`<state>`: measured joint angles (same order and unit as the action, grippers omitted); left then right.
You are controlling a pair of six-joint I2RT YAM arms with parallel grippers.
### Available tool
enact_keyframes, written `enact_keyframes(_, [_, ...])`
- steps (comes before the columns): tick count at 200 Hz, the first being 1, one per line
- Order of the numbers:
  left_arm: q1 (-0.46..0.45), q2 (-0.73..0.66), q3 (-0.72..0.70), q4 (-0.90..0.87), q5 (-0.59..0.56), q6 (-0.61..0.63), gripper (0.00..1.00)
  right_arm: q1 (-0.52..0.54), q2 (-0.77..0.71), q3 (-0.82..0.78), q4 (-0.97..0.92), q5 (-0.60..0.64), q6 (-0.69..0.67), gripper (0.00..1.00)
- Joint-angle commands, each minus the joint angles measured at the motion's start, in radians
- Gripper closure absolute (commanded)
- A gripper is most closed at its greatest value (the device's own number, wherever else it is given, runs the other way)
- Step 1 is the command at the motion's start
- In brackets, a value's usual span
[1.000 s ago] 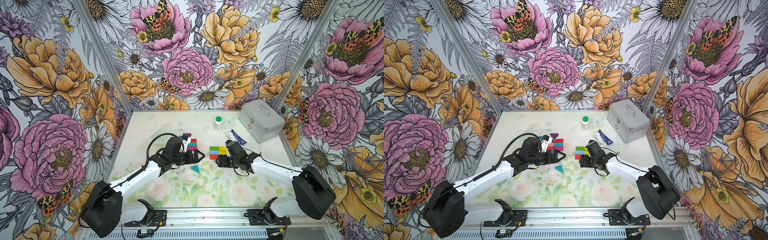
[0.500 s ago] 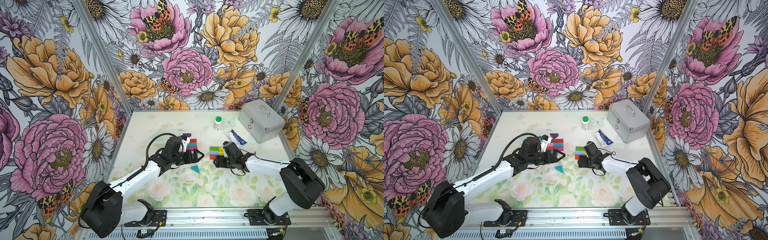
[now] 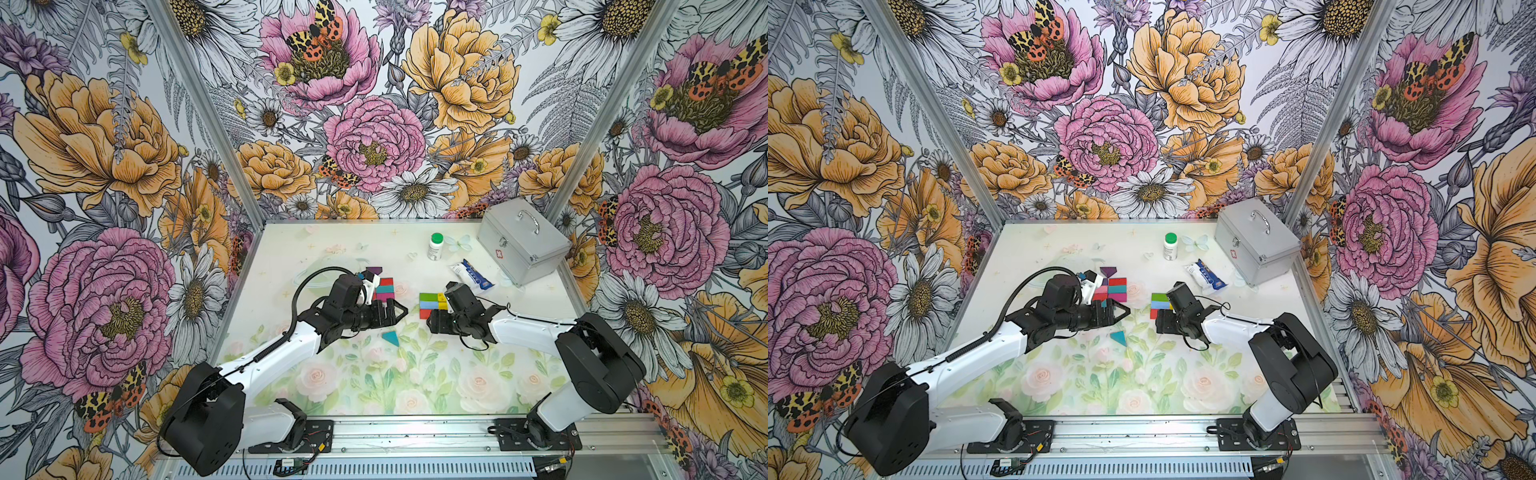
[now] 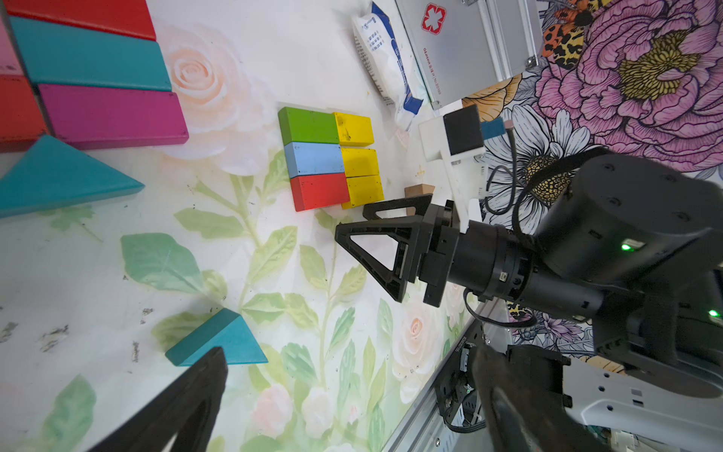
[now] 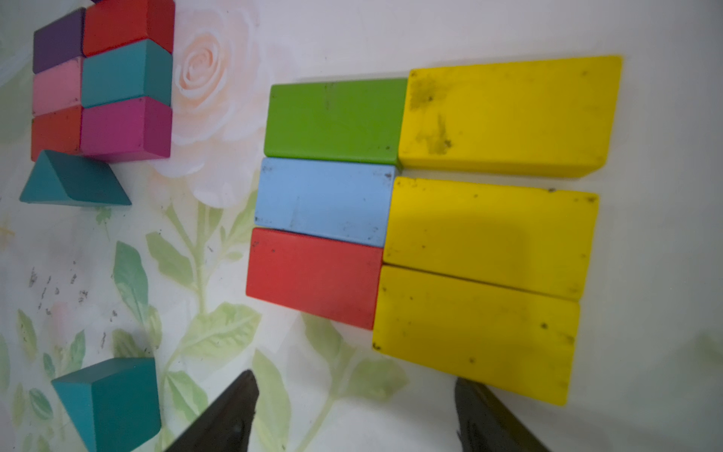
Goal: Assemble a piece of candy with building blocks
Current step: Adjust the building block at the center of the board.
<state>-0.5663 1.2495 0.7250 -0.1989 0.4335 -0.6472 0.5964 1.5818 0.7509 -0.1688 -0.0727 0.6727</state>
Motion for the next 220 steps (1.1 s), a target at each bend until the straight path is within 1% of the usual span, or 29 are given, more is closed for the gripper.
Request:
enact_keyframes(1, [0.008, -0.023, -0.01, 0.001, -0.025, 0.012, 0.01, 0.003, 0.022, 0.028, 0.016, 0.021, 0.005, 0.2])
enact_keyframes(170, [0.006, -0.028, -0.012, 0.001, -0.026, 0.008, 0.01, -0.004, 0.031, 0.032, 0.021, 0.022, -0.002, 0.2])
enact_keyframes(196, [0.008, -0.034, -0.012, -0.016, -0.042, 0.008, 0.01, -0.004, 0.012, 0.032, 0.019, 0.017, -0.004, 0.2])
enact_keyframes(220, [0.008, -0.058, -0.012, -0.055, -0.034, 0.016, 0.01, -0.003, -0.045, 0.023, 0.007, 0.007, -0.007, 0.2])
